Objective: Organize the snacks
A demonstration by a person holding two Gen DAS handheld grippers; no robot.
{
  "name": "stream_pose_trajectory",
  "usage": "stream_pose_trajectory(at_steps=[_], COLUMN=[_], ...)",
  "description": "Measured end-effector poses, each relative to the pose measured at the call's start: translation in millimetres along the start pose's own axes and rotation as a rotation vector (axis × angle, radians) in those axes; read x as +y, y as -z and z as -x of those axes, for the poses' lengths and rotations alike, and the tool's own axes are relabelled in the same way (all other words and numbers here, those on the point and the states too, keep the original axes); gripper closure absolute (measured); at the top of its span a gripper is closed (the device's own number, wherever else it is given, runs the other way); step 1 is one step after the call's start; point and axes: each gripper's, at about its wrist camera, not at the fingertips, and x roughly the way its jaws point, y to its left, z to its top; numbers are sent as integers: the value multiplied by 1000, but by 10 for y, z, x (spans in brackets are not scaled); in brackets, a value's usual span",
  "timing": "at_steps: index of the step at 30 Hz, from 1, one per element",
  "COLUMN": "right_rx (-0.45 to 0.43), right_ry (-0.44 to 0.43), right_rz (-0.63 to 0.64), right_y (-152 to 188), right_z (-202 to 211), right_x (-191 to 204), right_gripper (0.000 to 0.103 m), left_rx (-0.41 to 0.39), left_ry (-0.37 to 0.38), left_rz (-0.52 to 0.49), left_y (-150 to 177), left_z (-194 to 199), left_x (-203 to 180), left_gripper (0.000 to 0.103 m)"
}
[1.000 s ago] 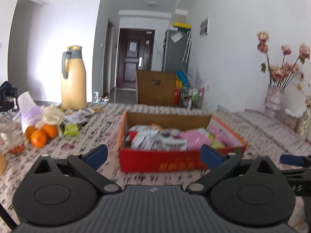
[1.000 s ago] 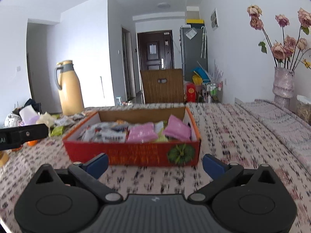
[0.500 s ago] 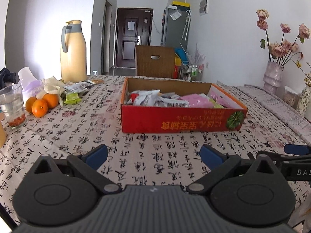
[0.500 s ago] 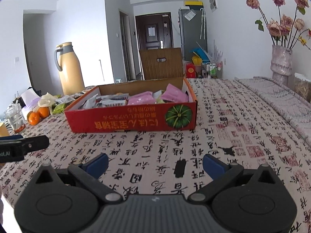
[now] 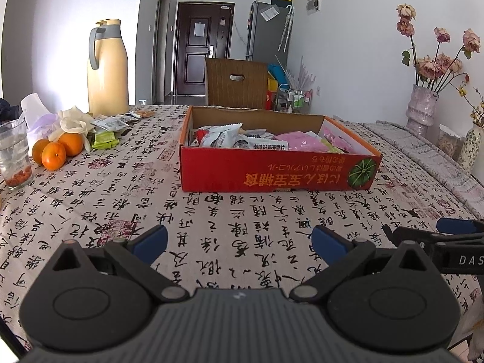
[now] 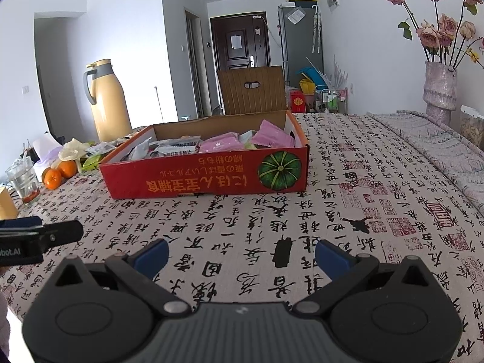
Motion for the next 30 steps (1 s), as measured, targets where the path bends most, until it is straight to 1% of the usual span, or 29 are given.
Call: stream_pose_trajectory(at_steps=[30], right_rx=[3], right_ry=[0], right_rz=[-1], right_y=[2], right_z=[-7], right_x=[-5], right_gripper=[0], left_rx=[5], left_ry=[7], left_rz=[-1], left_y=[17], left_z=[-6], left_x=[-13], left_gripper=[0])
